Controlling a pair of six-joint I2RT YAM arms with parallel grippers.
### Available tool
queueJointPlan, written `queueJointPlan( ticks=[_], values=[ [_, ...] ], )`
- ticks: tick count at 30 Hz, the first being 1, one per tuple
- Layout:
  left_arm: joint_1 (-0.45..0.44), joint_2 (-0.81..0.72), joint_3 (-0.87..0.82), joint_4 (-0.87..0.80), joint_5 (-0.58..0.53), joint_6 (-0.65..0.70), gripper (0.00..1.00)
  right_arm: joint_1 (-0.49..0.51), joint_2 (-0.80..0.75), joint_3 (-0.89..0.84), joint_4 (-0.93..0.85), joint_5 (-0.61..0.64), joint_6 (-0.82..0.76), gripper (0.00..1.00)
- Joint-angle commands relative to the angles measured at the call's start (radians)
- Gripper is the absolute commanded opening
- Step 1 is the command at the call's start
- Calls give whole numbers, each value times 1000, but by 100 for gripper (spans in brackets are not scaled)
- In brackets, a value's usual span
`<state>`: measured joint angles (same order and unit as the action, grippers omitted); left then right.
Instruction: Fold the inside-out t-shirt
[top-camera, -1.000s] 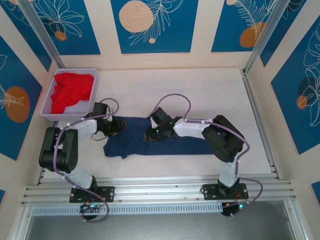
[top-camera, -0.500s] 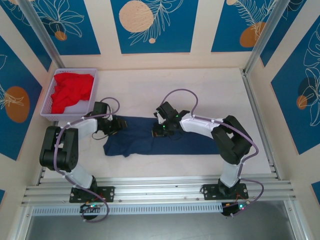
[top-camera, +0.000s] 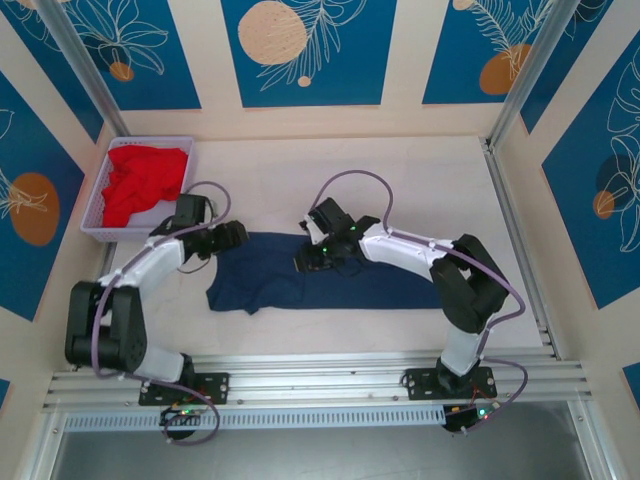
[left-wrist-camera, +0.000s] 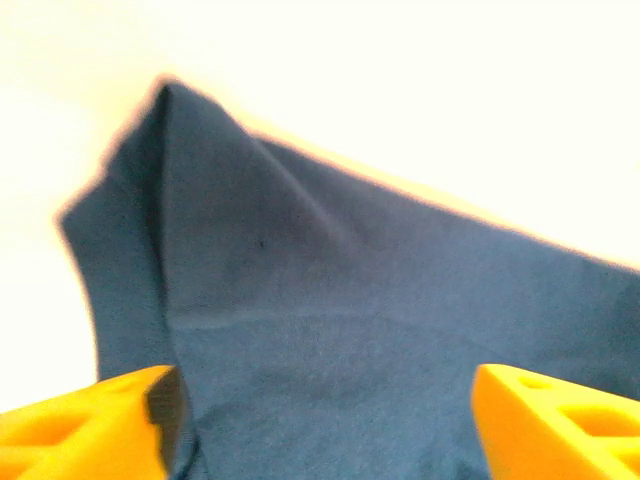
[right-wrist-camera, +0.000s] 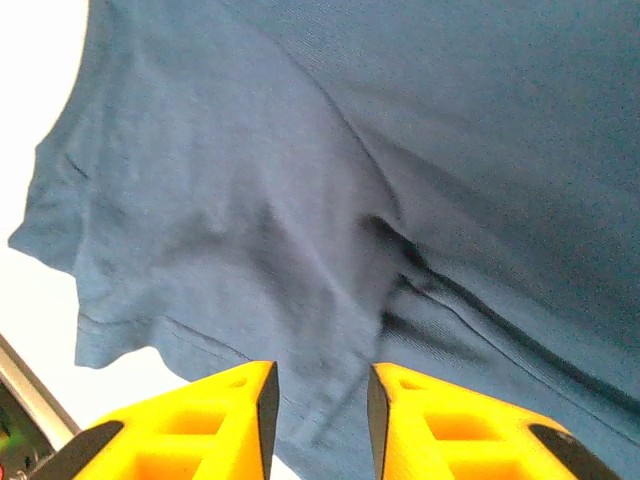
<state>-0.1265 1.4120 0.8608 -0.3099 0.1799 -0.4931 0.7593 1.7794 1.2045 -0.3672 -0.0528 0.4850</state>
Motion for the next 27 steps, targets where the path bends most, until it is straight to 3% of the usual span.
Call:
queueJointPlan(
  ticks=[1, 9, 21, 27],
  values=[
    [25, -49, -30, -67, -131, 35, 86, 11, 64, 54, 58, 25, 7, 27],
    [12, 69, -29, -94, -60, 88, 99, 3, 222, 159, 26, 74, 37, 15],
    [-90, 212, -21, -78, -101, 127, 99, 0, 212, 72, 54, 57, 50, 12],
    [-167, 217, -29, -40, -61, 134, 92, 0, 213, 64, 62, 53, 53, 12]
  ],
)
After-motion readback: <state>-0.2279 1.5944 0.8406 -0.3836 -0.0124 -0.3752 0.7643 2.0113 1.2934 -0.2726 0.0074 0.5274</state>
